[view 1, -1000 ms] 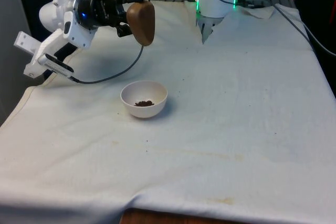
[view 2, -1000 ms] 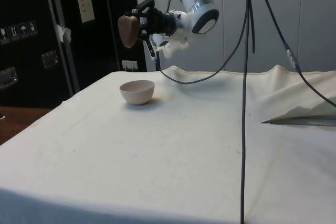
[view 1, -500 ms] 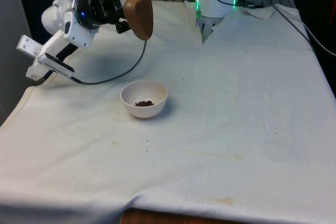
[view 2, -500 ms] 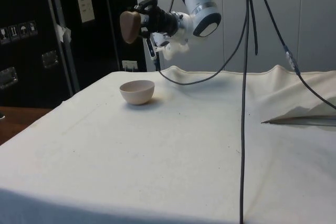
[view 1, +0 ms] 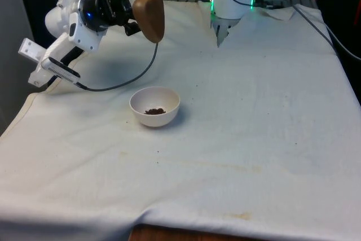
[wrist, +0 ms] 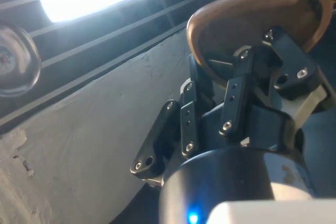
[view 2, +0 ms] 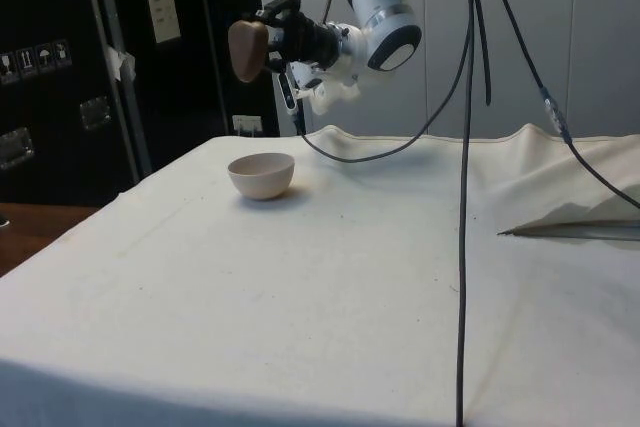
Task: Pour the coffee beans from the cup into the bowl.
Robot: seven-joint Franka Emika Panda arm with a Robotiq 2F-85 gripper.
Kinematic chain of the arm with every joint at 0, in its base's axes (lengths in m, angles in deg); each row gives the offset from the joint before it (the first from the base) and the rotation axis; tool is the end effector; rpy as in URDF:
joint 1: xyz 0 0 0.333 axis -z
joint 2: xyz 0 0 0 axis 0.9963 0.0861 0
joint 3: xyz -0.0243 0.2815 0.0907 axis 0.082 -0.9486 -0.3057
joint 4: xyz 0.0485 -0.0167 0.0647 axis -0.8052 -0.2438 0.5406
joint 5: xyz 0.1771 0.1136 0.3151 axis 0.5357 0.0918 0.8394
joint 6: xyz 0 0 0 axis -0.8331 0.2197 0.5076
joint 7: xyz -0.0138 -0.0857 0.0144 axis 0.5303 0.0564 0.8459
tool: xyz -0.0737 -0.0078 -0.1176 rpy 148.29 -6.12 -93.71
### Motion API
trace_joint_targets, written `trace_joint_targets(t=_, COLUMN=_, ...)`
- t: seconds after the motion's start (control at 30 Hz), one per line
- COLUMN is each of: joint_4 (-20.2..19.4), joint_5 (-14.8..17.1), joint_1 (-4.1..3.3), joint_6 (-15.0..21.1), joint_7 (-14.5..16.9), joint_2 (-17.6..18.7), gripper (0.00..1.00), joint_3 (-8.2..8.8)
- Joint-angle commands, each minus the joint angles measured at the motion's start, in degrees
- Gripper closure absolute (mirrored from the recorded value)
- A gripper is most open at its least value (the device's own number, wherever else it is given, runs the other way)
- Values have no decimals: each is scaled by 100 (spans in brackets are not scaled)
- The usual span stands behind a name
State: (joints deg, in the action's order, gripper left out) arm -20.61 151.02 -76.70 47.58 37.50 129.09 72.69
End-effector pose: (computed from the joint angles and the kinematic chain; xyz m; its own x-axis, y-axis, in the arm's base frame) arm 0.5762 -0.2449 0.2291 0.8874 -0.4562 0.0662 0.2289 0.3114 -0.9223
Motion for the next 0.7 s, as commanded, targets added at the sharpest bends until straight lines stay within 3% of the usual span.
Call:
trace_joint_targets(t=0.0, joint_4=0, joint_5=17, joint_1=17, joint_6=-6, joint_7=-29, joint_2=0, gripper=100, joint_3=-17)
trace_joint_targets(t=0.07, joint_4=-6, joint_5=57, joint_1=34, joint_6=-40, joint_7=-69, joint_2=-6, gripper=100, joint_3=-52)
trace_joint_targets(t=0.1, joint_4=-6, joint_5=29, joint_1=0, joint_6=-40, joint_7=-6, joint_2=0, gripper=100, joint_3=0)
trace_joint_targets(t=0.2, joint_4=-17, joint_5=172, joint_1=40, joint_6=-57, joint_7=-155, joint_2=-17, gripper=100, joint_3=-86)
trace_joint_targets(t=0.37, joint_4=-23, joint_5=355, joint_1=23, joint_6=-63, joint_7=-286, joint_2=-29, gripper=100, joint_3=-92)
trace_joint_targets(t=0.4, joint_4=-6, joint_5=292, joint_1=-11, joint_6=-80, joint_7=-195, joint_2=0, gripper=100, joint_3=-23)
trace_joint_targets(t=0.43, joint_4=-17, joint_5=372, joint_1=17, joint_6=-52, joint_7=-298, joint_2=-17, gripper=100, joint_3=-80)
trace_joint_targets(t=0.67, joint_4=-29, joint_5=441, joint_1=6, joint_6=-17, joint_7=-315, joint_2=-17, gripper=100, joint_3=-80)
